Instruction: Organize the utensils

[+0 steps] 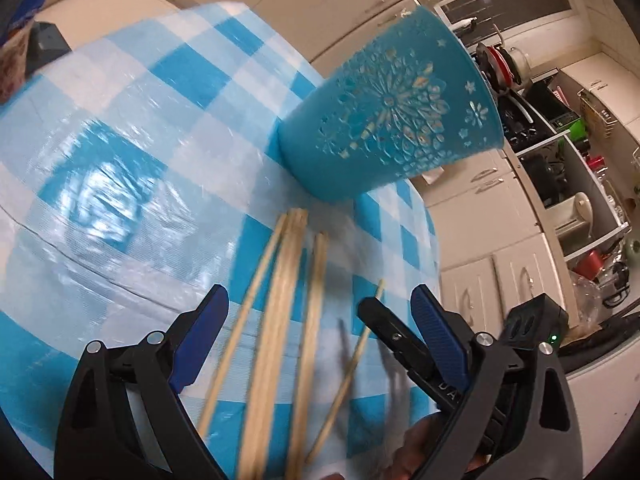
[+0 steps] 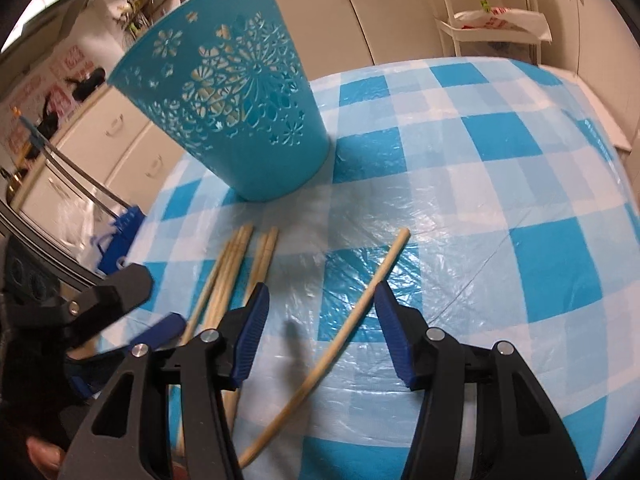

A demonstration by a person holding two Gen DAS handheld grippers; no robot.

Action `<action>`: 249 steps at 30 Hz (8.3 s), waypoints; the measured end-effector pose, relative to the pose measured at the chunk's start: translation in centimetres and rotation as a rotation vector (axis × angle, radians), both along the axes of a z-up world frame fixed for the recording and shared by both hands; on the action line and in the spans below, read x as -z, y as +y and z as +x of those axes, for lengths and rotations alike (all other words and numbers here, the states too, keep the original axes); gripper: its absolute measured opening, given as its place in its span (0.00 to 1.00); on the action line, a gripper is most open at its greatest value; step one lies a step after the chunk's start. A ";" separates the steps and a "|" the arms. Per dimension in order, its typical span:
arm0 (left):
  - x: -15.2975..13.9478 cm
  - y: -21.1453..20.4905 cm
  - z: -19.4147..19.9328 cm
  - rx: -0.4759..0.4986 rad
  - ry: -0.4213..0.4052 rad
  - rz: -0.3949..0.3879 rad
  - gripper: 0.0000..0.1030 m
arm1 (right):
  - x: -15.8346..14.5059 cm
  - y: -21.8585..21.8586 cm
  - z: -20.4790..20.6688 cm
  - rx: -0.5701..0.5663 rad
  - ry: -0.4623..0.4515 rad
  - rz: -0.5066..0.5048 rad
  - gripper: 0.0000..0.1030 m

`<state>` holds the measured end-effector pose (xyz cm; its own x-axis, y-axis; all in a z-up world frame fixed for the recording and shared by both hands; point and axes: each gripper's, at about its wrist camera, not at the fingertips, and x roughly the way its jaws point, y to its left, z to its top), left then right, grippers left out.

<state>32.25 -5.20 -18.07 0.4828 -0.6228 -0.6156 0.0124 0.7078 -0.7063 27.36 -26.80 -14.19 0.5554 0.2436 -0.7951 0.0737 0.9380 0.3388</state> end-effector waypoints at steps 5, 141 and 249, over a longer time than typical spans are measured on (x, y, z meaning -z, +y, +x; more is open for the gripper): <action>-1.4 1.1 -0.4 -0.017 -0.098 0.128 0.87 | 0.1 0.5 0.4 -0.003 0.011 -0.088 0.40; -4.7 0.8 -3.5 0.133 -0.290 0.694 0.93 | 0.2 6.4 -1.6 -0.087 -0.073 -0.278 0.26; -21.3 -6.9 10.8 -0.131 -0.930 0.331 0.04 | 1.9 -3.6 -1.5 0.090 -0.071 0.176 0.06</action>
<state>43.10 -12.15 3.27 0.9142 -0.3951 -0.0901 0.3684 0.9029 -0.2215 25.85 -30.37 -16.13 0.6346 0.3221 -0.7025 0.1247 0.8545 0.5043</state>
